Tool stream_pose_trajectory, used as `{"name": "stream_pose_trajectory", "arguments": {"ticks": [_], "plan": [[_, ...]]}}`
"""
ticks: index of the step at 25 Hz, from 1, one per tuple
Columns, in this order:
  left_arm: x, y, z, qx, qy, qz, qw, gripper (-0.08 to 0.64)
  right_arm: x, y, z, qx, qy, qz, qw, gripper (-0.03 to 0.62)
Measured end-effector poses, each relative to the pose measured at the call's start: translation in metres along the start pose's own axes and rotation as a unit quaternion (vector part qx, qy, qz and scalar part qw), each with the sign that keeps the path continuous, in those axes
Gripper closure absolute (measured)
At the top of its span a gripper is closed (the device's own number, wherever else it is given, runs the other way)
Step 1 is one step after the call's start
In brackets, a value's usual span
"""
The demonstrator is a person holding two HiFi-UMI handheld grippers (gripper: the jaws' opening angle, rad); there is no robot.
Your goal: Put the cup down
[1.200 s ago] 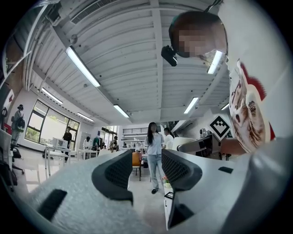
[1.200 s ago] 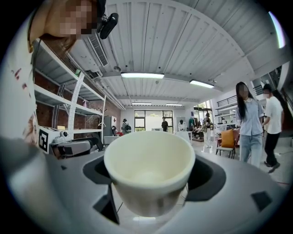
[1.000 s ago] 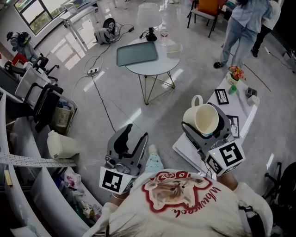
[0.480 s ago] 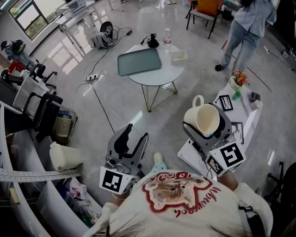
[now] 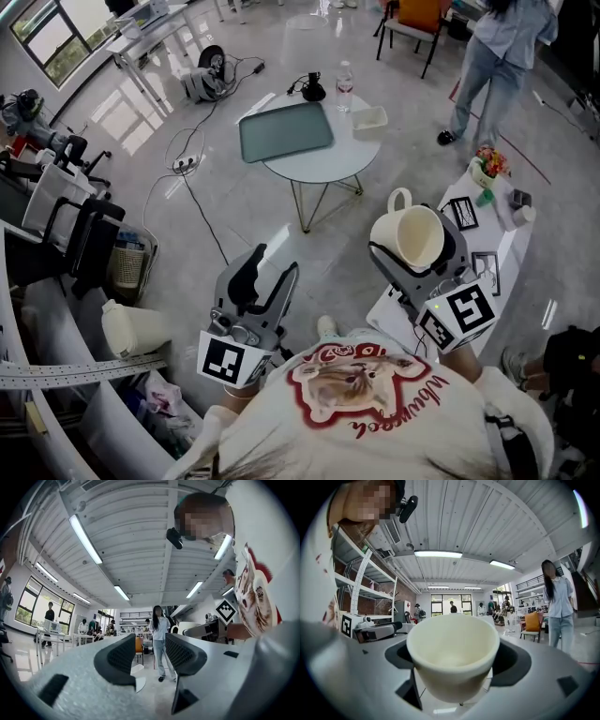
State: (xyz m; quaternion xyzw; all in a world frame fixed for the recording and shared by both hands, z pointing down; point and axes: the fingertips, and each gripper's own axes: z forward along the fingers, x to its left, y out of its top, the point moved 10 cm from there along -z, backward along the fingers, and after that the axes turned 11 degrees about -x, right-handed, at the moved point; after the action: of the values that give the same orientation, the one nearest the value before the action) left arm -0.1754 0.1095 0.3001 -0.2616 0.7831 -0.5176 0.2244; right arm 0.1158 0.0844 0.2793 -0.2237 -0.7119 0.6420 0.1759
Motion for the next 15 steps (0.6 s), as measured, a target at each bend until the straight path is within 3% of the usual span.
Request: {"name": "stream_pose_trajectory", "arguments": {"ticks": [15], "plan": [[0.031,-0.009,0.018,-0.006,-0.004,-0.006,1.0,0.35,-0.007,-0.001,0.033,-0.001,-0.001,0.004,1.0,0.178]]}}
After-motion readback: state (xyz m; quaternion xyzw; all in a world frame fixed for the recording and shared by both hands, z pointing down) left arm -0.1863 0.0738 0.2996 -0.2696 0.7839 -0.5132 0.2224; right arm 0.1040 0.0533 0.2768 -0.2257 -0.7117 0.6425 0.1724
